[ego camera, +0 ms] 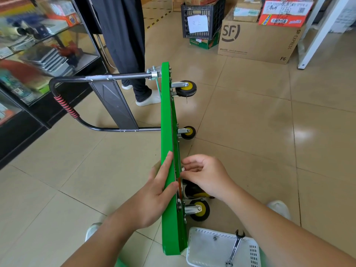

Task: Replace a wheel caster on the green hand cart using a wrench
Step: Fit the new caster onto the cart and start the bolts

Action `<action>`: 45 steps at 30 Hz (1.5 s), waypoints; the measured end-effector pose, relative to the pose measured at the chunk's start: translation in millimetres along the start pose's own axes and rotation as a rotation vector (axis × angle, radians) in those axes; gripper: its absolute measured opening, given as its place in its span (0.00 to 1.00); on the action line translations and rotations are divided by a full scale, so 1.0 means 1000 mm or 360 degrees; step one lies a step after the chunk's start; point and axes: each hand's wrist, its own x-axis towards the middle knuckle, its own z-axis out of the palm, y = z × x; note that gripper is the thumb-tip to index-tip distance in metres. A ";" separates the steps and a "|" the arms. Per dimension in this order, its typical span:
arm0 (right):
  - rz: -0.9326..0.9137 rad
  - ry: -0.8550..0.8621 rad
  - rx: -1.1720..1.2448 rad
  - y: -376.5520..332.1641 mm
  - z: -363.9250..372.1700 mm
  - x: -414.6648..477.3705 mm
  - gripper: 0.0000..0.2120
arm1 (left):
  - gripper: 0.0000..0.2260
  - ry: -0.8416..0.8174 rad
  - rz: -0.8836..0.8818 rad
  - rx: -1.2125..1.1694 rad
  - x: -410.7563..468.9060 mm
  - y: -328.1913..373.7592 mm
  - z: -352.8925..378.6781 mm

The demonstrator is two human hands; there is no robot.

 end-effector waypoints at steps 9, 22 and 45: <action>0.0079 -0.0159 -0.0047 -0.002 0.002 0.009 0.10 | 0.31 0.0023 0.0000 0.0005 -0.001 0.000 0.000; 0.0073 -0.0253 -0.0093 -0.004 0.002 0.013 0.11 | 0.31 0.0026 0.0021 -0.0006 -0.001 -0.001 0.000; -0.0040 -0.0148 -0.0295 -0.002 0.011 0.009 0.05 | 0.31 0.0088 -0.0010 -0.0242 -0.007 0.000 0.000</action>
